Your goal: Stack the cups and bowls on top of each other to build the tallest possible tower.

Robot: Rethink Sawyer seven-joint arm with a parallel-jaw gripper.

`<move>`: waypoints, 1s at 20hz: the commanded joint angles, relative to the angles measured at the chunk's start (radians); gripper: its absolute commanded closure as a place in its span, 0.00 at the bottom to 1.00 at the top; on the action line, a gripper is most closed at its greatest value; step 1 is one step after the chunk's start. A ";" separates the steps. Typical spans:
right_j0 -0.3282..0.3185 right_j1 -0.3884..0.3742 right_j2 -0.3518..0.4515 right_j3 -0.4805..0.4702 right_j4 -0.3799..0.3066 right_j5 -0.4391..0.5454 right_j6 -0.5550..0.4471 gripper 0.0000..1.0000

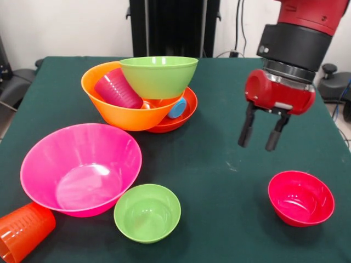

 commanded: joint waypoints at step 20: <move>0.029 0.034 -0.202 0.006 0.378 0.048 0.381 0.00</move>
